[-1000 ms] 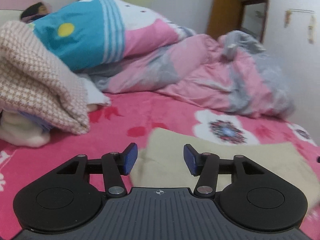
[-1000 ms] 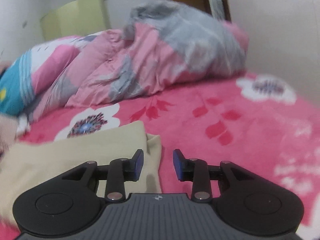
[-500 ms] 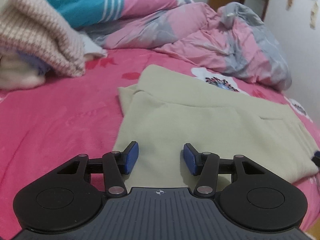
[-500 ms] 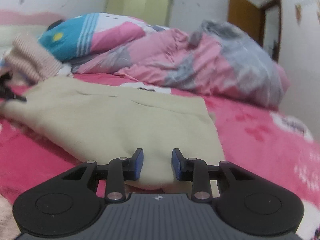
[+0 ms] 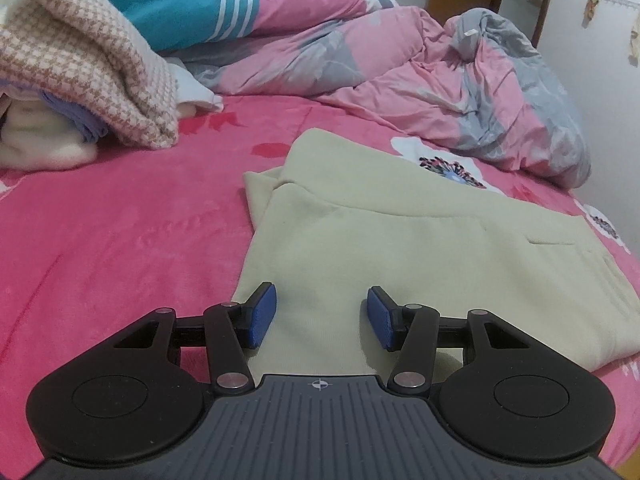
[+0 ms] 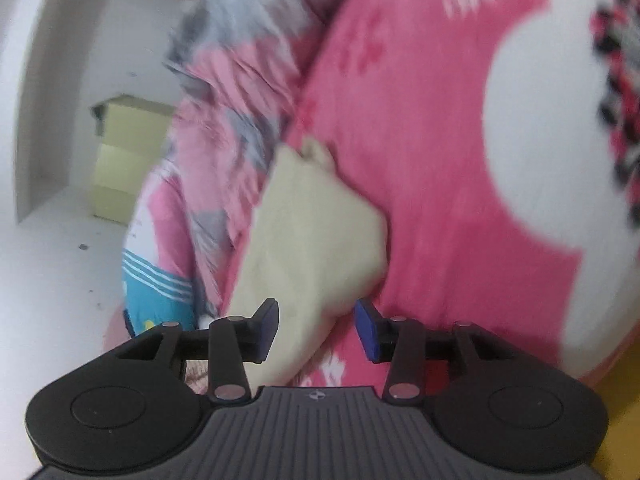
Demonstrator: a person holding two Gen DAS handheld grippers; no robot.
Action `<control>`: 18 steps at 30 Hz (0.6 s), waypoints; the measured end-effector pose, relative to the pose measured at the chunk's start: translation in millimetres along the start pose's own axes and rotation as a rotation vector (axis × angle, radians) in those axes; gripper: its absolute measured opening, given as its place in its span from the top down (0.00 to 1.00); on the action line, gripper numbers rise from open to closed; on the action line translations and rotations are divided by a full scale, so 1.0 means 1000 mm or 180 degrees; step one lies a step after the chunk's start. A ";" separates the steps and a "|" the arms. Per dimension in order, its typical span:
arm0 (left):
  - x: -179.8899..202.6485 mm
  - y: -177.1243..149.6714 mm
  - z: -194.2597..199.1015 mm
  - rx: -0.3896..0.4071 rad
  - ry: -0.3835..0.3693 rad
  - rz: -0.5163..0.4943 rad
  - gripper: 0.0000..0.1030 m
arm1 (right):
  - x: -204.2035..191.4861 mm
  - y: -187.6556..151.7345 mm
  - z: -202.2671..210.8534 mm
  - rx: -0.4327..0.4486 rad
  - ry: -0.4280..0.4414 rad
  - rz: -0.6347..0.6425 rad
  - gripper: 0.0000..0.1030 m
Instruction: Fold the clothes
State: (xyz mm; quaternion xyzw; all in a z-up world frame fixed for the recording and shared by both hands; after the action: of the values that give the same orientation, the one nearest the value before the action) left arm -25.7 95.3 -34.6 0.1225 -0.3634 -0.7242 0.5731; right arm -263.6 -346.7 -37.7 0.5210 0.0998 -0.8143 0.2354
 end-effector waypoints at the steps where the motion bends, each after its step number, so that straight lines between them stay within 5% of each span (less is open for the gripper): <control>1: 0.000 0.000 0.000 0.0005 -0.0006 0.0000 0.50 | 0.001 0.002 -0.008 -0.0060 -0.0018 -0.0113 0.52; 7: -0.003 -0.001 0.000 0.0058 -0.0068 0.0001 0.50 | 0.016 0.022 -0.027 0.0046 0.0049 -0.0857 0.52; 10: -0.003 -0.002 -0.001 0.0085 -0.0093 -0.0001 0.50 | 0.022 0.022 -0.026 0.0237 0.0054 -0.0965 0.72; 14: -0.003 -0.002 0.000 0.0098 -0.0118 -0.0008 0.50 | 0.003 0.027 -0.014 0.0512 -0.0025 -0.0496 0.86; 18: -0.004 -0.002 0.000 0.0091 -0.0152 -0.0025 0.50 | -0.053 0.027 -0.010 0.0741 -0.0453 0.0841 0.86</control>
State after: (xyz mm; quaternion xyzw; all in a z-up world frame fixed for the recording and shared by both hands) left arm -25.5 98.7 -36.8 0.1148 -0.3868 -0.7239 0.5596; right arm -224.2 -351.4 7.9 0.4944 -0.0813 -0.8171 0.2850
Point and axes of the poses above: each gripper's, at about its wrist camera, not at the fingertips, and z roughly against the way its jaws point, x to its right, y to its top, the point moved 8 cm from there along -z, roughly the way its jaws point, and after that the axes turned 11 degrees about -x, right-handed, at the moved point
